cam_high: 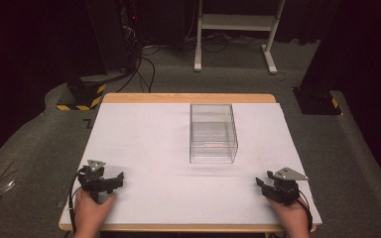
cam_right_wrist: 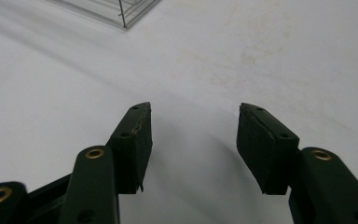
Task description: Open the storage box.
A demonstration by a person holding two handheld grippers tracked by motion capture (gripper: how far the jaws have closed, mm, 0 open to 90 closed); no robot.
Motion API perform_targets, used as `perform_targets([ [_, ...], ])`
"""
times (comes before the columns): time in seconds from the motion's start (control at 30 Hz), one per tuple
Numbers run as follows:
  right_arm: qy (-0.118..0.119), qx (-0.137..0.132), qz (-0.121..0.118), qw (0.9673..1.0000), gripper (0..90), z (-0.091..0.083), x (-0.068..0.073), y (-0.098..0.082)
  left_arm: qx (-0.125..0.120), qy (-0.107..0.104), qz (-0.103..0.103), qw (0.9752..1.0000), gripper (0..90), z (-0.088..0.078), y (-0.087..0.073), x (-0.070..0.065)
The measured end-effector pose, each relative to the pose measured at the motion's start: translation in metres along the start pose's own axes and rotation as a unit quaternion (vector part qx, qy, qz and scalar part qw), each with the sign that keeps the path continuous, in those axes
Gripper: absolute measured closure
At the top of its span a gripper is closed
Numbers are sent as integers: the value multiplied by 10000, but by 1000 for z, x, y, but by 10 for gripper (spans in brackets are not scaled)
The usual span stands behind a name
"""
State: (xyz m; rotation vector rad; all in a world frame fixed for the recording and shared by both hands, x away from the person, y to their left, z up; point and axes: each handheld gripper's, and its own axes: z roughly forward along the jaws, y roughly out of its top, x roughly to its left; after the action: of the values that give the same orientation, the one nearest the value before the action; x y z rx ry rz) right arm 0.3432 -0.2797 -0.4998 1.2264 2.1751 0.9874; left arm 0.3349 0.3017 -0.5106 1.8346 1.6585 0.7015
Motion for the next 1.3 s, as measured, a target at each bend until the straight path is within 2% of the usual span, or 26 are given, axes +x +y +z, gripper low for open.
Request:
perform_targets([
  [0.13, 39, -204, 54, 9998, 439, -4, -1, -1, 2, -1, -1, 10000, 3, 0, 0, 0],
  [0.33, 65, -328, 32, 9994, 449, -7, 3, 3, 3, -1, 0, 10000, 3, 0, 0, 0],
  [0.37, 56, -340, -80, 9994, 465, -8, 8, 6, 2, -2, -2, 10000, 3, 0, 0, 0],
  [0.53, 128, -315, -113, 9994, 480, -9, 17, 10, 3, -3, -1, 10000, 3, 0, 0, 0],
  [0.7, 216, -375, -258, 9987, 480, -7, 30, 14, 4, -3, -2, 10000, 3, 0, 0, 0],
  [1.03, 465, -488, -348, 9971, 488, -2, 48, 21, 6, -7, -2, 10000, 3, 0, 0, 0],
  [1.13, 593, -580, -320, 9960, 519, -2, 57, 26, 4, -7, -4, 10000, 3, 0, 0, 0],
  [1.3, 662, -614, -291, 9955, 537, 2, 69, 33, 4, -4, -2, 10000, 3, 0, 0, 0],
])
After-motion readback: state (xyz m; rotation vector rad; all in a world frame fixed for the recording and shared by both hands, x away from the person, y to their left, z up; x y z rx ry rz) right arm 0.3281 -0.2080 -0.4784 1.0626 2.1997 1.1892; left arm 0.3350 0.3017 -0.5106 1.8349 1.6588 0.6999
